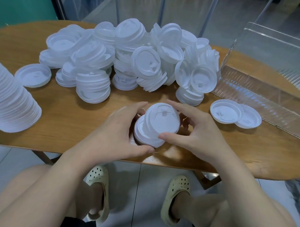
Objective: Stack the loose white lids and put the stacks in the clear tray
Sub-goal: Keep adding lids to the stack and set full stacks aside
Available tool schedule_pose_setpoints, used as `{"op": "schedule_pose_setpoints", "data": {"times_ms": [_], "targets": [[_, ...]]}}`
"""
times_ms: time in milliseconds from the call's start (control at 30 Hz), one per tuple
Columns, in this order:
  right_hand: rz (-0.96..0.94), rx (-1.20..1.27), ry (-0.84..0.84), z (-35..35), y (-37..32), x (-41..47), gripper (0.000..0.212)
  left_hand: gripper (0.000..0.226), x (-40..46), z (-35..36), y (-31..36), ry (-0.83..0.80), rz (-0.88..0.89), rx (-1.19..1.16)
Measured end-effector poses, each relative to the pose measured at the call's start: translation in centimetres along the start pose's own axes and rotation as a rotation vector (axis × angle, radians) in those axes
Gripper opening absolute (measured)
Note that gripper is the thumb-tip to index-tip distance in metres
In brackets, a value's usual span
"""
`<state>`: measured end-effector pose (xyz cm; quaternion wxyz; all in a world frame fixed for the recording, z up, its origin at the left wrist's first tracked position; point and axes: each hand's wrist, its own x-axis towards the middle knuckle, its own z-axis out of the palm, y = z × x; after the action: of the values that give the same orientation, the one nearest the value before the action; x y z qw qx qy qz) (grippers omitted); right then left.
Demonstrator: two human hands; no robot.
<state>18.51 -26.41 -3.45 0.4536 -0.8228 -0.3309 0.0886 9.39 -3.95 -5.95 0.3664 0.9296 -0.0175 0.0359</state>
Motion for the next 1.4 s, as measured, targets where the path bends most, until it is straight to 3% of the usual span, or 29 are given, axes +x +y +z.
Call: {"op": "schedule_pose_setpoints", "data": {"times_ms": [300,733,967,1100,1167,1267,1400], "targets": [[-0.009,-0.028,-0.025,0.3,-0.9,0.3,0.051,0.077,-0.6,-0.7,-0.4,0.04,0.039,-0.005],[-0.026,-0.093,-0.111,1.1,-0.1,0.6,0.047,0.09,-0.5,-0.7,-0.1,0.015,0.015,-0.014],[-0.004,-0.09,-0.121,1.1,0.2,0.8,0.048,0.075,-0.3,-0.6,0.0,0.017,0.027,-0.03],[0.031,-0.017,0.104,0.7,1.2,1.4,0.036,0.079,-0.3,-0.7,0.1,0.015,-0.004,-0.043],[0.019,-0.11,0.266,0.4,2.1,2.3,0.025,0.08,-0.3,-0.7,0.1,0.015,-0.021,-0.052],[-0.003,-0.303,0.433,0.3,3.5,4.4,0.029,0.079,-0.4,-0.7,0.1,0.01,-0.039,-0.069],[-0.008,-0.389,0.529,0.5,5.0,7.3,0.036,0.081,-0.4,-0.6,0.1,0.009,-0.029,-0.066]]}}
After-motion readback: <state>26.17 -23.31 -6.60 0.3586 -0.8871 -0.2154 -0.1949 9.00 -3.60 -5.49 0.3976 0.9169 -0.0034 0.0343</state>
